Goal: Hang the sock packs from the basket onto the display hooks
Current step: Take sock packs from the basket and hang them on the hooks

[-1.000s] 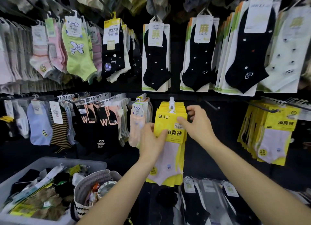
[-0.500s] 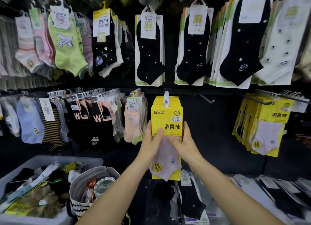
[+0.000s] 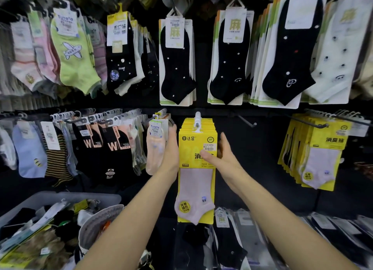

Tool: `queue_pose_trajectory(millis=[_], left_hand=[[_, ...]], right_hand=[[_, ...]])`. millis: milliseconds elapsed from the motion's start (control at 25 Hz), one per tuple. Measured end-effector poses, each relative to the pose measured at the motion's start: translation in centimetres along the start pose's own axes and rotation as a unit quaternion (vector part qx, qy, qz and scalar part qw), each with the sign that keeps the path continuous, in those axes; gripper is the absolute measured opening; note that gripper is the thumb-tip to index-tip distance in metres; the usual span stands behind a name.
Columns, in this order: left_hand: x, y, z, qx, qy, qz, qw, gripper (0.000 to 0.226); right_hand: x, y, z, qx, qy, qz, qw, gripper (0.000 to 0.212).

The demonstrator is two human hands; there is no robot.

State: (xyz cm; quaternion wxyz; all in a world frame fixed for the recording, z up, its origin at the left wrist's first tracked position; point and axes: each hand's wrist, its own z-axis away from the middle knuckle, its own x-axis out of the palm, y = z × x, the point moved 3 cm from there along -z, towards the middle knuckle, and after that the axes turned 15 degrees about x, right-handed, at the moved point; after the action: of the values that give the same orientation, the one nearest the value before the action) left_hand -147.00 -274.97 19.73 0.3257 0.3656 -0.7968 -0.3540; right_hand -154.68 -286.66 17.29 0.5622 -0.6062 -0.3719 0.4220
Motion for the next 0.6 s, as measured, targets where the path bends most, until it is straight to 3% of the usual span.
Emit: queue_pose_trajectory(millis=[120,280,400,600], left_hand=[[1.0,1.0,-1.1,-0.012,-0.007,-0.019,1.0,0.06],[0.0,-0.4,0.1,-0.003,-0.028,-0.025,0.999,0.05],[-1.7,-3.2,3.6,-0.013,-0.062,-0.012,0.998,0.04],[-3.2,-6.5,7.1,-0.047,-0.086,-0.115,0.989,0.026]], right_hand=[[0.8,-1.5,-1.1,-0.045,-0.027,-0.005,0.999,0.093],[0.9,0.4,-0.5,-0.05,-0.028,0.0,0.998,0.092],[1.2,4.2,1.0,-0.007,-0.01,0.011,1.0,0.078],[2.7,6.5,2.1,0.018,-0.009,0.008,1.0,0.076]])
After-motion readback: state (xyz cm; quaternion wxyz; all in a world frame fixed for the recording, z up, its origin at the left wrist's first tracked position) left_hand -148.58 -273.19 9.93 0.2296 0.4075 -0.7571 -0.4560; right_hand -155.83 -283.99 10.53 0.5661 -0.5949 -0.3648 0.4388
